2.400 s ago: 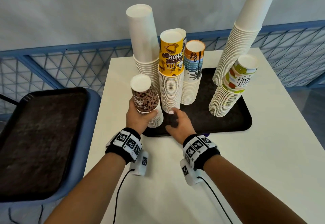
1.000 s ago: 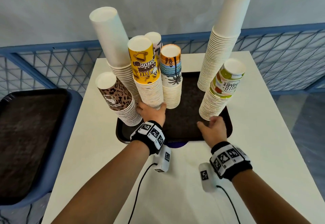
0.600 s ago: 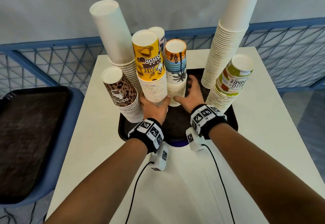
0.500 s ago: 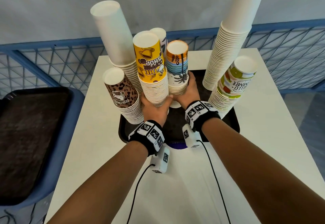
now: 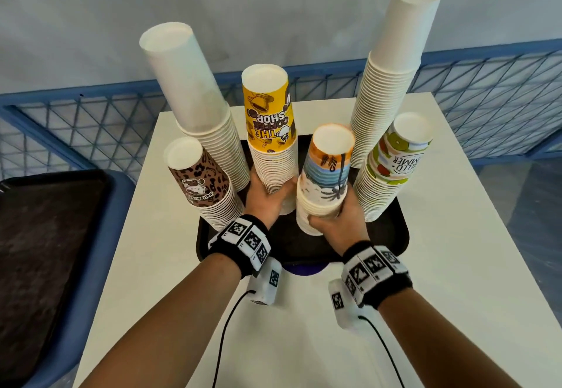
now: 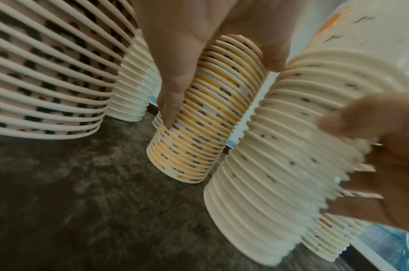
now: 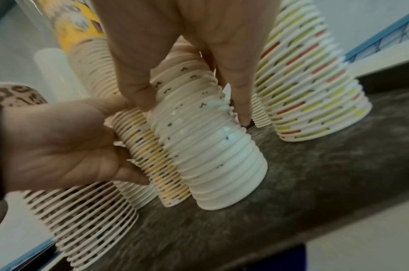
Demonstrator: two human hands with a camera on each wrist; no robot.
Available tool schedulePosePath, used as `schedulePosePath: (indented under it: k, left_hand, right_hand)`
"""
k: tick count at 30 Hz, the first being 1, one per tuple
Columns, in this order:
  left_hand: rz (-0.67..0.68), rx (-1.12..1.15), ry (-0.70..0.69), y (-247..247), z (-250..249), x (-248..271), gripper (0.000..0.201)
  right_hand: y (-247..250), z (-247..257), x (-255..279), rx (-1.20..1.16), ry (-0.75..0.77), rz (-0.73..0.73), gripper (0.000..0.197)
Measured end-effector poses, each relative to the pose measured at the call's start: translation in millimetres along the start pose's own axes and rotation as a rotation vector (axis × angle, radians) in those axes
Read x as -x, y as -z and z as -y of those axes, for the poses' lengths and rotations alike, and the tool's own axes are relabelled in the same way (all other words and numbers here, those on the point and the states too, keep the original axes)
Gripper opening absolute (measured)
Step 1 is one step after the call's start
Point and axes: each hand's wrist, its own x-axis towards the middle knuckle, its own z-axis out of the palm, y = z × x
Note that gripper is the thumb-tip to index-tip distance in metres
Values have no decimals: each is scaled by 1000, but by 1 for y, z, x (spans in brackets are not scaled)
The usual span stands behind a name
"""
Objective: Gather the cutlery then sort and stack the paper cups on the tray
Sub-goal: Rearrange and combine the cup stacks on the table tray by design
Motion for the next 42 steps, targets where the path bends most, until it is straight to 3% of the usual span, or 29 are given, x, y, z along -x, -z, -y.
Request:
schedulePosePath:
  k: [3,7,14,17,19,22,26,30,35,39,42]
  left_hand:
    - [81,14,2,-7,-7,-6,96]
    - [127,-31,25,-22,-17,-16,75]
    - [288,54,141,-30,-16,-25,94]
    - [162,228,241,-19,-5,-1,85]
    - [159,262,155,-11,3,23,95]
    - [197,190,26,-11,10,43,115]
    - [-64,108,-25,-10,9,41,99]
    - [-214,78,-25,-7,-1,31,80]
    - [-346,120,-52,-8,-7,12,85]
    - [-309,97,-40,-4,-8,9,88]
    - [-266,35,63,0,1,15,87]
  right_hand:
    - [9,0,9,32,-12,51,72]
    - [19,-3,11,28,-16,111,69]
    - [21,-6,14,13,-1,116,71]
    - [15,-4,15,12,-23,86,74]
    - [7,-6,13,37,-36,75,74]
    - [-12,-5,8,48,-68,117,90]
    - [-37,-3,4,66,-31,261,93]
    - [-21,3,7,214,-36,377,86]
    - [18,-15,23,333,-116,193,64]
    - [50,-29,31,327,-189,35,56]
    - [67,-37,28,310,-196,-90,60]
